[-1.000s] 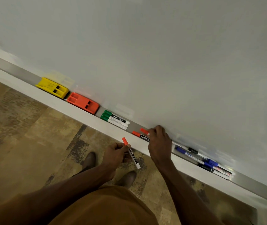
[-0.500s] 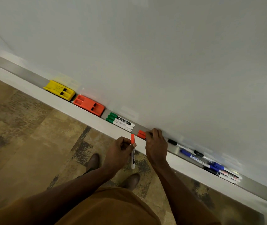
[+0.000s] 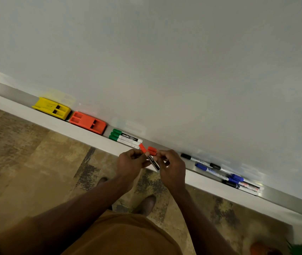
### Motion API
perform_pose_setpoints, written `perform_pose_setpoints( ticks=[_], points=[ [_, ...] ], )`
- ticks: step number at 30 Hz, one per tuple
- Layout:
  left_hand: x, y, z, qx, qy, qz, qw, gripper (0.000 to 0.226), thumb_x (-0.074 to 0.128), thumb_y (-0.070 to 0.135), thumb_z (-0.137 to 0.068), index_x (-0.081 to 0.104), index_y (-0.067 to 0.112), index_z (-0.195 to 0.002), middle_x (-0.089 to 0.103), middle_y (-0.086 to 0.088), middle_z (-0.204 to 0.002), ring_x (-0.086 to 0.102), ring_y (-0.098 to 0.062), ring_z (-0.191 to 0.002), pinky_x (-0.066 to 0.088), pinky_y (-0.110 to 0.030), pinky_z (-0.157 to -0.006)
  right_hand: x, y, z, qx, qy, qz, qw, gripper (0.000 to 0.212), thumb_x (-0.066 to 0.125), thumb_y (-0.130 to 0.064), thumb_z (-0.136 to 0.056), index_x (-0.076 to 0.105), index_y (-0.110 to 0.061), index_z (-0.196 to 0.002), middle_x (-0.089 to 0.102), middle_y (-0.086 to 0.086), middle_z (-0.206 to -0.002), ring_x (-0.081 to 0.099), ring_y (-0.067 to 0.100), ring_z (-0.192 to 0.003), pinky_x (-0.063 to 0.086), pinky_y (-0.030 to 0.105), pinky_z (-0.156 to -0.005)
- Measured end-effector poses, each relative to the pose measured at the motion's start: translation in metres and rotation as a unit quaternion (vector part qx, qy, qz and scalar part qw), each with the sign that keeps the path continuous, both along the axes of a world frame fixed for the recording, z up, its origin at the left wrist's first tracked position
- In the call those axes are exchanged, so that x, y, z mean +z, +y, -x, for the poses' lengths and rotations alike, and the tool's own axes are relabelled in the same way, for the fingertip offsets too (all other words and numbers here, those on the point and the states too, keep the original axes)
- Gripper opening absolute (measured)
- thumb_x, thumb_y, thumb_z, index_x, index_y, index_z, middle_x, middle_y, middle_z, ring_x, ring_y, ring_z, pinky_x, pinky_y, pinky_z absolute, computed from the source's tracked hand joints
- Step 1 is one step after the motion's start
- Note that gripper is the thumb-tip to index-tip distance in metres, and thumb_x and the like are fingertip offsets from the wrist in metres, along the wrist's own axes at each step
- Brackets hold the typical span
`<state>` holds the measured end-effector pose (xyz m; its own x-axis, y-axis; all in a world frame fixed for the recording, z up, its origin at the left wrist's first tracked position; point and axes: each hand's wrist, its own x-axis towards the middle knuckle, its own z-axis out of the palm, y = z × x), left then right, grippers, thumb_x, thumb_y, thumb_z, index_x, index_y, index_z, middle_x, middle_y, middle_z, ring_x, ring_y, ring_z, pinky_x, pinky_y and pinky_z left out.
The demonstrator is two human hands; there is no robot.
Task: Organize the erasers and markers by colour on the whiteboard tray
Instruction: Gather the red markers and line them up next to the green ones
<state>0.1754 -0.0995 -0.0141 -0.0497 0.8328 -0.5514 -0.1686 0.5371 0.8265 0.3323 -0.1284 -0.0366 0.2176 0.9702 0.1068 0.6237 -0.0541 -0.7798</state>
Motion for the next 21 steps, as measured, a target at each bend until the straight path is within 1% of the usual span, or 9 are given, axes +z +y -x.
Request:
perform_pose_setpoints(
  ticks=[5,8,9,11,13,15,17,19,21],
  points=[
    [-0.004,-0.003,-0.015,-0.001,-0.040,0.023,0.999,0.016,0.079,0.009,-0.095,0.077,-0.006,-0.099,0.082,-0.020,-0.094,0.082,-0.036,-0.092,0.067,-0.034,-0.078,0.000,-0.012,-0.016,0.041,0.032,0.017,0.998,0.020,0.080,-0.022,-0.088,0.077,-0.021,-0.108,0.073,-0.011,-0.100,0.069,0.005,-0.082,0.059,0.028,-0.069],
    [-0.004,-0.005,-0.022,-0.010,-0.041,0.037,0.998,0.016,0.079,0.013,-0.095,0.078,-0.002,-0.101,0.083,-0.020,-0.096,0.082,-0.036,-0.091,0.067,-0.044,-0.085,-0.003,-0.014,-0.026,0.043,0.000,0.019,0.999,0.019,0.079,-0.021,-0.090,0.077,-0.021,-0.108,0.071,-0.010,-0.099,0.068,0.006,-0.081,0.058,0.033,-0.070],
    [-0.003,-0.007,-0.024,-0.031,-0.016,0.026,0.999,0.015,0.079,0.015,-0.096,0.078,0.001,-0.102,0.083,-0.018,-0.097,0.082,-0.034,-0.090,0.067,-0.044,-0.085,-0.004,-0.014,-0.030,0.039,-0.052,0.010,0.998,0.017,0.076,-0.024,-0.092,0.076,-0.021,-0.109,0.069,-0.009,-0.099,0.065,0.006,-0.083,0.057,0.033,-0.070],
    [-0.003,-0.010,-0.026,-0.115,0.145,-0.068,0.980,0.015,0.079,0.022,-0.097,0.077,0.010,-0.105,0.083,-0.006,-0.100,0.080,-0.023,-0.090,0.066,-0.036,-0.082,-0.002,-0.010,-0.037,0.010,-0.155,-0.027,0.988,0.013,0.071,-0.023,-0.095,0.075,-0.018,-0.107,0.068,-0.005,-0.100,0.062,0.012,-0.087,0.055,0.034,-0.071],
    [-0.008,-0.014,-0.025,-0.203,0.334,-0.211,0.896,0.026,0.078,0.028,-0.096,0.073,0.014,-0.118,0.078,0.000,-0.115,0.073,-0.017,-0.103,0.062,-0.032,-0.086,-0.001,-0.003,-0.045,-0.008,-0.237,-0.070,0.969,0.014,0.067,-0.017,-0.094,0.075,-0.012,-0.104,0.071,0.003,-0.100,0.065,0.021,-0.090,0.055,0.037,-0.073],
    [-0.020,-0.016,-0.022,-0.293,0.456,-0.349,0.764,0.044,0.069,0.033,-0.100,0.065,0.011,-0.138,0.068,-0.009,-0.141,0.065,-0.027,-0.131,0.058,-0.042,-0.105,-0.005,0.006,-0.050,0.002,-0.308,-0.084,0.948,0.017,0.067,-0.010,-0.089,0.075,-0.009,-0.104,0.073,0.007,-0.101,0.067,0.028,-0.094,0.055,0.040,-0.077],
    [-0.034,-0.020,-0.020,-0.373,0.533,-0.423,0.630,0.062,0.049,0.043,-0.105,0.051,0.004,-0.153,0.047,-0.019,-0.164,0.043,-0.037,-0.154,0.040,-0.049,-0.124,-0.012,0.012,-0.051,0.022,-0.345,-0.080,0.935,0.026,0.064,-0.001,-0.083,0.074,-0.009,-0.105,0.073,0.008,-0.102,0.067,0.030,-0.096,0.053,0.041,-0.080],
    [-0.045,-0.025,-0.018,-0.425,0.562,-0.434,0.561,0.077,0.040,0.052,-0.106,0.033,-0.001,-0.162,0.025,-0.024,-0.173,0.023,-0.040,-0.161,0.021,-0.050,-0.130,-0.021,0.016,-0.049,0.043,-0.363,-0.078,0.927,0.028,0.057,-0.002,-0.083,0.074,-0.009,-0.105,0.073,0.007,-0.102,0.067,0.030,-0.096,0.052,0.040,-0.082],
    [-0.054,-0.028,-0.016,-0.451,0.573,-0.431,0.531,0.089,0.041,0.059,-0.105,0.020,-0.003,-0.165,0.013,-0.026,-0.175,0.011,-0.042,-0.164,0.008,-0.053,-0.135,-0.028,0.019,-0.047,0.056,-0.370,-0.066,0.925,0.026,0.062,-0.001,-0.083,0.075,-0.009,-0.104,0.073,0.008,-0.101,0.068,0.031,-0.096,0.053,0.040,-0.084]
  ],
)
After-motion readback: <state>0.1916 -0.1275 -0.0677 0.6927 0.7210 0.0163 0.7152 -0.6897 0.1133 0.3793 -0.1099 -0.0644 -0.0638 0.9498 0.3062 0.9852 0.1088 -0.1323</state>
